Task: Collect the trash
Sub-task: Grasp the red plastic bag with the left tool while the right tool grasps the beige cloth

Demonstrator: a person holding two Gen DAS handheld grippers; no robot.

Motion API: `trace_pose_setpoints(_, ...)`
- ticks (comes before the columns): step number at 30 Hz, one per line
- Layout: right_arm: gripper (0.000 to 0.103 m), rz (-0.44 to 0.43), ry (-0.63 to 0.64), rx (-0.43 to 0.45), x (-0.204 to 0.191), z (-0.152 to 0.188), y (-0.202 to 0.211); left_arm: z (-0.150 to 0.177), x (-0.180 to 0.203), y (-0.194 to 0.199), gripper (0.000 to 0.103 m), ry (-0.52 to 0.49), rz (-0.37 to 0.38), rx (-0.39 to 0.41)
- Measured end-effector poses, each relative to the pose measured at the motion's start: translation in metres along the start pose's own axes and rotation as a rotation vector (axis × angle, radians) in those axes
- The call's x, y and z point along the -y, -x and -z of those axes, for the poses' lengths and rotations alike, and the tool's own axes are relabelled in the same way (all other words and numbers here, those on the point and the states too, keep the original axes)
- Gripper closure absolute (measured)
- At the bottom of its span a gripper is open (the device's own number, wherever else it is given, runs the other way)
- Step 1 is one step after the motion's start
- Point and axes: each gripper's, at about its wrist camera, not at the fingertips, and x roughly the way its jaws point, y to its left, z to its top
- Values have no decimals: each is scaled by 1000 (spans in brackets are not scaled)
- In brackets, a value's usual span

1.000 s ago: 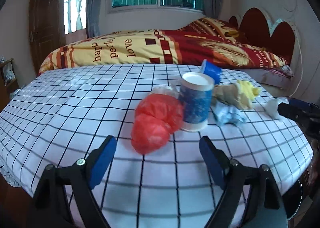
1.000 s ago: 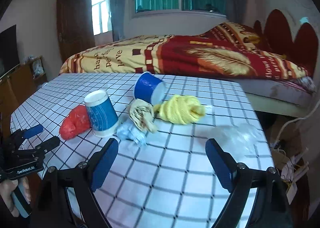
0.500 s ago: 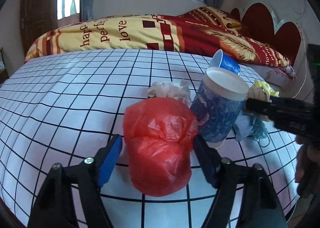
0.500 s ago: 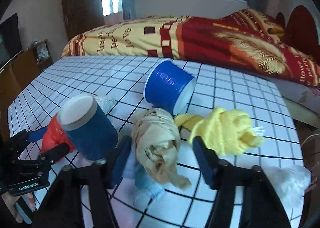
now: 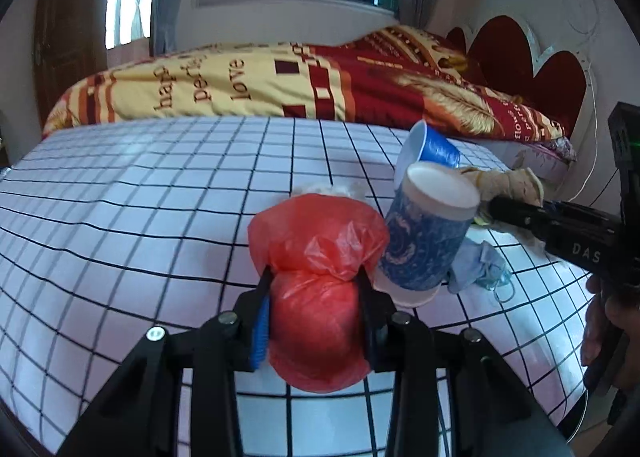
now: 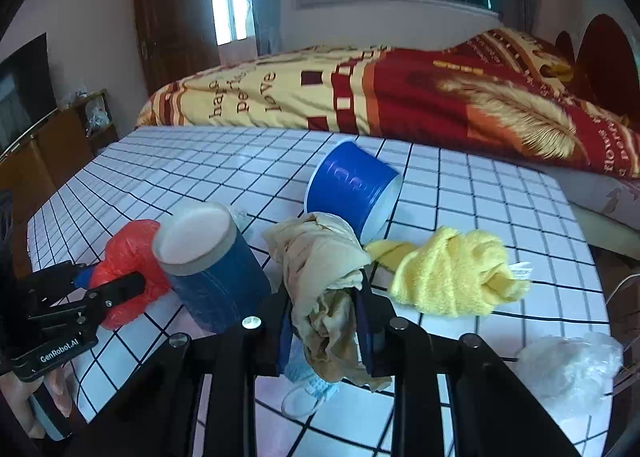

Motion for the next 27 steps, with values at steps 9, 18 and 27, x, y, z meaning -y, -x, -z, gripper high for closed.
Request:
trace_pose_setpoints(9,75,38,-16,78,15,22,72,14,23,35,65,-16,18,33)
trace_pose_setpoints(18,75,92,-29,126,31,53,139,34,69,60,65,-57,87,41)
trace_pose_setpoints(27,75,199,-107,150,74,102,202,48,127,67,65,-131,175,34)
